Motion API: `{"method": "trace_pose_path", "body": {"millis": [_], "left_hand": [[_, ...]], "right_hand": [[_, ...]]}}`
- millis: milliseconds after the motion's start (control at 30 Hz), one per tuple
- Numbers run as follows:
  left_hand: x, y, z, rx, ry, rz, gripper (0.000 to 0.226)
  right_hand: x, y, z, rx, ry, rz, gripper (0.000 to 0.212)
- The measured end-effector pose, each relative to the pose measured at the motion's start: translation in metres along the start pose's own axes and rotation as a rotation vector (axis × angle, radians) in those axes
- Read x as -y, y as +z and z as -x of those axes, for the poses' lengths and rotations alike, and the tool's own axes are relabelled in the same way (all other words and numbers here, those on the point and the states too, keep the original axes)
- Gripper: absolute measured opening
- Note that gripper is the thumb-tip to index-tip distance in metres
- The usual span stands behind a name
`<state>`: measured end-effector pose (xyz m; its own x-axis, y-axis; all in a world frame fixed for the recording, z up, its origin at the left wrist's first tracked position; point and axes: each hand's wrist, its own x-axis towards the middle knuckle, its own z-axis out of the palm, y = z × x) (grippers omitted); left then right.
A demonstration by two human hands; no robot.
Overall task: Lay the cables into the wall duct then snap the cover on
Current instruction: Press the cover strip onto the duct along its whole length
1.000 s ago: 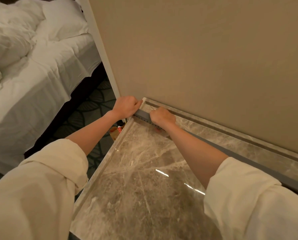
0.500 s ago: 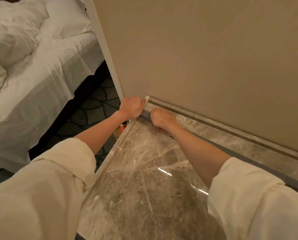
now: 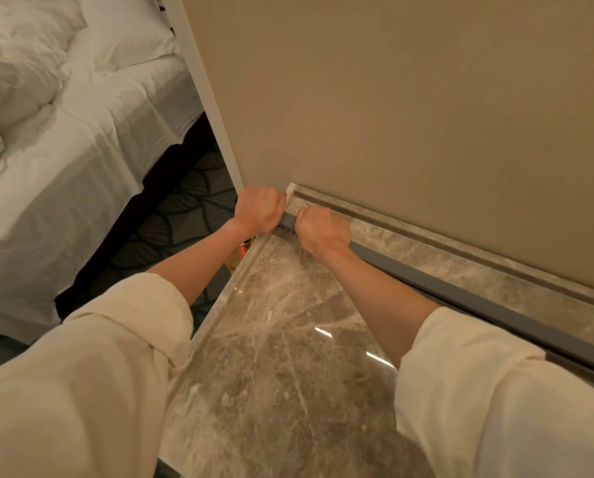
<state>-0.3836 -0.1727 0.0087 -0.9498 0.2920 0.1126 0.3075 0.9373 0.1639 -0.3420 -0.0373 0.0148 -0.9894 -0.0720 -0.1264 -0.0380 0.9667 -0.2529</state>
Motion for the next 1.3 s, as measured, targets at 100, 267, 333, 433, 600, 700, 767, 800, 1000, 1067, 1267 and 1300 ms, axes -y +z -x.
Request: {"method": "trace_pose_path", "body": {"millis": [100, 267, 333, 433, 600, 700, 767, 800, 1000, 1067, 1267, 1300], "left_hand": [[0.003, 0.001, -0.002, -0.002, 0.008, -0.011, 0.054], [0.002, 0.002, -0.002, -0.017, 0.000, -0.011, 0.052], [0.001, 0.000, -0.004, 0.025, -0.011, 0.007, 0.051], [0.004, -0.005, -0.011, 0.118, -0.022, 0.035, 0.049], [0.019, -0.016, -0.020, 0.136, -0.268, 0.431, 0.052], [0.028, -0.022, -0.018, 0.074, -0.360, 0.614, 0.043], [0.025, -0.023, -0.013, 0.093, -0.334, 0.584, 0.035], [0.023, -0.022, -0.011, 0.097, -0.325, 0.581, 0.033], [0.020, -0.016, -0.002, -0.032, -0.421, 0.567, 0.020], [0.022, -0.013, 0.002, -0.109, -0.501, 0.620, 0.017], [0.030, -0.007, 0.021, 0.001, -0.339, 0.720, 0.042], [0.032, -0.007, 0.023, 0.000, -0.240, 0.644, 0.048]], "right_hand": [[0.001, -0.001, -0.003, 0.004, 0.037, -0.056, 0.037], [0.001, -0.002, -0.006, 0.021, 0.075, -0.117, 0.040], [0.000, -0.005, -0.008, 0.068, 0.111, -0.144, 0.039], [-0.004, -0.013, -0.014, 0.289, 0.073, -0.199, 0.033], [-0.008, -0.026, -0.028, 0.492, 0.031, -0.318, 0.034], [-0.014, -0.029, -0.032, 0.485, 0.042, -0.299, 0.040], [-0.019, -0.028, -0.033, 0.470, 0.011, -0.284, 0.042], [-0.021, -0.029, -0.033, 0.458, 0.001, -0.293, 0.043], [-0.029, -0.022, -0.032, 0.362, -0.064, -0.311, 0.050], [-0.028, -0.021, -0.029, 0.323, -0.105, -0.320, 0.053], [-0.028, -0.013, -0.021, 0.186, -0.388, -0.015, 0.035], [-0.029, -0.012, -0.020, 0.173, -0.396, -0.018, 0.033]]}}
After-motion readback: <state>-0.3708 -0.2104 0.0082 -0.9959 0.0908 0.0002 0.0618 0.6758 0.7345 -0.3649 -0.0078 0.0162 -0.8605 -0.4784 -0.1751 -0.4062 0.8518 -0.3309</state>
